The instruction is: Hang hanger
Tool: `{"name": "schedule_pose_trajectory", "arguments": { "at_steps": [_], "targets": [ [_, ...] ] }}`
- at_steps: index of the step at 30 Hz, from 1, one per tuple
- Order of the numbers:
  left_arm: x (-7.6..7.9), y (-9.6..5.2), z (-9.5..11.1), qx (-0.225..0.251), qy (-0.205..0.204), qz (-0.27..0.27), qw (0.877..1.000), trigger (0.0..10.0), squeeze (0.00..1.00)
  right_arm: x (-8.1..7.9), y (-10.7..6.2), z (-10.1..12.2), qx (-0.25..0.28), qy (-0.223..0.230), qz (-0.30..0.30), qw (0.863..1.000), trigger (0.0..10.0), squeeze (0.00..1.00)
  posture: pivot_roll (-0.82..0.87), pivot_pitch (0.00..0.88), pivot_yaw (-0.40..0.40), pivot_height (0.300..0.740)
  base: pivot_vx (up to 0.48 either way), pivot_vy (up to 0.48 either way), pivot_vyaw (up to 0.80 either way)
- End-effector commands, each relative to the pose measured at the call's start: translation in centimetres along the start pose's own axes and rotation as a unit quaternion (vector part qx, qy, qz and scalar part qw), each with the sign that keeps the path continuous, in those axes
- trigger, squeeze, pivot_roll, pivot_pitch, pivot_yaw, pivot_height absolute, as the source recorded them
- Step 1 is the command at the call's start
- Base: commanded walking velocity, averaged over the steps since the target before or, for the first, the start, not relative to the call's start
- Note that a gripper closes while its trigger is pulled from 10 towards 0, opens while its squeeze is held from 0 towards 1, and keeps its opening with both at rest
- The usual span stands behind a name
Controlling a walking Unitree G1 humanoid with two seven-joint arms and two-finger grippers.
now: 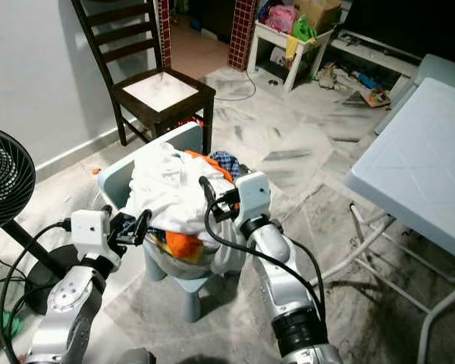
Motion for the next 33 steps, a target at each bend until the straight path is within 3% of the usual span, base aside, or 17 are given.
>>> {"name": "schedule_pose_trajectory", "arguments": {
  "at_steps": [1,14,33],
  "targets": [
    [0.25,-0.22,-0.06,0.001,0.005,-0.006,1.000,10.0,0.00,-0.02,0.11,0.38,0.005,-0.008,0.006,1.000,10.0,0.00,0.25,0.071,-0.123,0.740,0.000,0.000,0.00],
    [0.25,-0.44,-0.29,-0.005,0.005,-0.005,1.000,10.0,0.00,-0.23,-0.16,0.05,0.003,-0.009,0.011,1.000,10.0,0.00,0.25,0.079,-0.124,0.740,0.000,-0.234,0.68],
    [-0.53,-0.32,-0.21,-0.004,-0.010,0.016,1.000,10.0,0.00,0.26,-0.39,0.08,-0.002,-0.013,0.011,1.000,10.0,0.00,0.24,0.079,-0.138,0.740,0.000,-0.059,0.00]
  ]
}}
Point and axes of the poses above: a point about 5 cm out from each wrist's last joint towards the gripper, its own y axis pointing out of the wrist towards the gripper, its own z axis along the axis of the wrist's last joint, x = y × z, the point moved 6 cm from there along y, pointing out of the wrist towards the gripper, and after that the axes turned 10 degrees about y, right-handed, at the moved point
